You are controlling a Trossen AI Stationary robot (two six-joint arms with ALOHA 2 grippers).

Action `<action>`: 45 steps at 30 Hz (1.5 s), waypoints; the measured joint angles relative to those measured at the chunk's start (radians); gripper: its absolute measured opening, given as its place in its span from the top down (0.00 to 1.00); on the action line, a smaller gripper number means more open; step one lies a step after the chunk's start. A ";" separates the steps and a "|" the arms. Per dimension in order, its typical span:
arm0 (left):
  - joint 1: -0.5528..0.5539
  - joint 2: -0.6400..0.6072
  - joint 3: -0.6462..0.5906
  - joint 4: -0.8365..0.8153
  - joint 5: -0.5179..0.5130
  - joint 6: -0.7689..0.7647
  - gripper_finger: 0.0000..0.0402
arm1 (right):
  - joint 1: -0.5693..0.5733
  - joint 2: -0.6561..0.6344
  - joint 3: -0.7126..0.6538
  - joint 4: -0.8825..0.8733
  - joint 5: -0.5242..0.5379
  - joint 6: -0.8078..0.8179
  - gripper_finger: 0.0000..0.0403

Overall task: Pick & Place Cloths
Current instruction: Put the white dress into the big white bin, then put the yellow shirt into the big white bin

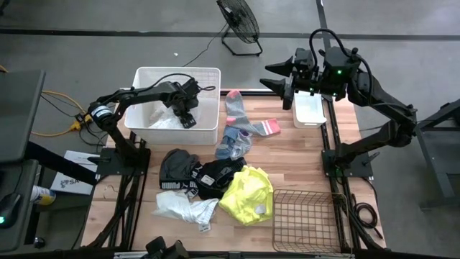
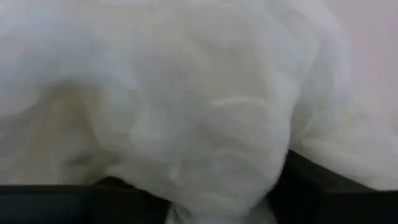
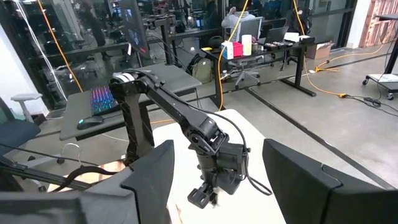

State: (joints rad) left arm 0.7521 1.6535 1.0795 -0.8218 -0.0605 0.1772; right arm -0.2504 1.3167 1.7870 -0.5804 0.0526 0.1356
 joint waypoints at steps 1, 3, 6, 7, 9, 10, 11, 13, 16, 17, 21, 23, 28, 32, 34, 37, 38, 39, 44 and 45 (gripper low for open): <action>0.000 0.001 0.013 -0.022 0.002 0.000 0.39 | 0.000 0.000 0.000 0.000 -0.002 0.000 0.41; 0.000 0.002 0.046 -0.065 -0.003 0.000 0.32 | 0.000 0.000 0.000 0.000 -0.003 0.000 0.41; 0.000 0.002 0.106 -0.136 -0.005 -0.003 0.26 | 0.000 0.000 0.000 0.000 -0.003 0.000 0.41; 0.001 0.002 0.127 -0.161 -0.005 -0.003 0.26 | 0.000 0.000 0.000 0.000 -0.003 0.000 0.41; 0.001 0.002 0.172 -0.210 -0.005 -0.002 0.25 | 0.000 0.000 0.000 0.000 -0.003 0.000 0.41; 0.000 0.002 0.196 -0.234 -0.005 -0.003 0.25 | 0.000 0.000 0.000 0.000 -0.003 0.000 0.41; 0.000 0.002 0.218 -0.253 -0.005 -0.005 0.25 | 0.000 0.000 0.000 0.000 -0.003 0.000 0.41; 0.000 0.002 0.263 -0.296 -0.005 -0.010 0.25 | 0.000 0.000 0.000 0.000 -0.003 0.000 0.41; 0.000 0.002 0.338 -0.355 -0.005 -0.025 0.25 | 0.000 0.000 0.000 0.000 -0.003 0.000 0.41; 0.000 0.002 0.363 -0.376 -0.005 -0.026 0.25 | 0.000 0.000 0.000 0.000 -0.003 0.000 0.41; -0.001 0.002 0.465 -0.457 -0.002 -0.029 0.25 | 0.000 0.000 0.000 0.000 -0.003 0.000 0.41; -0.010 0.002 0.521 -0.495 -0.001 -0.030 0.25 | 0.000 0.000 0.000 0.000 -0.003 0.000 0.41; -0.041 -0.044 0.652 -0.513 0.005 -0.034 0.28 | 0.000 0.000 0.000 -0.011 -0.003 0.000 0.41; -0.082 -0.093 0.721 -0.511 0.007 -0.071 0.33 | 0.000 0.000 0.000 -0.036 -0.003 0.000 0.41; -0.111 -0.129 0.739 -0.503 0.007 -0.089 0.36 | 0.000 0.000 0.000 -0.054 -0.003 0.000 0.41; -0.154 -0.186 0.743 -0.500 0.007 -0.118 0.39 | 0.000 0.000 0.000 -0.077 -0.003 0.000 0.41; -0.170 -0.203 0.743 -0.499 0.007 -0.131 0.39 | 0.000 0.000 0.000 -0.082 -0.003 0.000 0.41; -0.188 -0.220 0.743 -0.496 0.007 -0.146 0.40 | 0.000 0.000 0.000 -0.087 -0.003 0.000 0.41; -0.274 -0.311 0.742 -0.479 -0.003 -0.216 0.43 | 0.005 0.000 0.000 -0.137 -0.005 0.046 0.41; -0.294 -0.325 0.742 -0.476 -0.006 -0.231 0.43 | 0.008 0.000 0.000 -0.151 -0.006 0.053 0.41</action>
State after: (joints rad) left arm 0.4583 1.3286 1.8217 -1.2979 -0.0662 -0.0534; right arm -0.2422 1.3167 1.7870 -0.7312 0.0463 0.1890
